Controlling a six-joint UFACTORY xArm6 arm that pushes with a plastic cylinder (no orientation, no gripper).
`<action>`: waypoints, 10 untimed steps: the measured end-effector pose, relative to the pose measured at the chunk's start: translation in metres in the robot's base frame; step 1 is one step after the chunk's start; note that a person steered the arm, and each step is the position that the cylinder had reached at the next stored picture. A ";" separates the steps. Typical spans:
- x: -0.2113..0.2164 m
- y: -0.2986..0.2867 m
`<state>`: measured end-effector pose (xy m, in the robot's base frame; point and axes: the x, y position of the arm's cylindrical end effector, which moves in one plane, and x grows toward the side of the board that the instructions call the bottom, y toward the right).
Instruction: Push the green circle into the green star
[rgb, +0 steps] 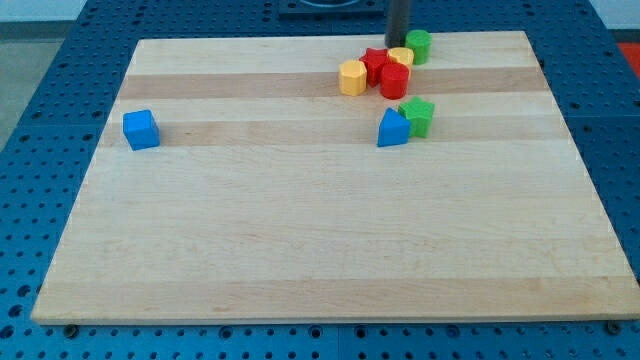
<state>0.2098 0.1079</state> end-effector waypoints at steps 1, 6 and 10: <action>-0.010 0.018; -0.008 0.075; -0.005 0.070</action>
<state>0.2043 0.1775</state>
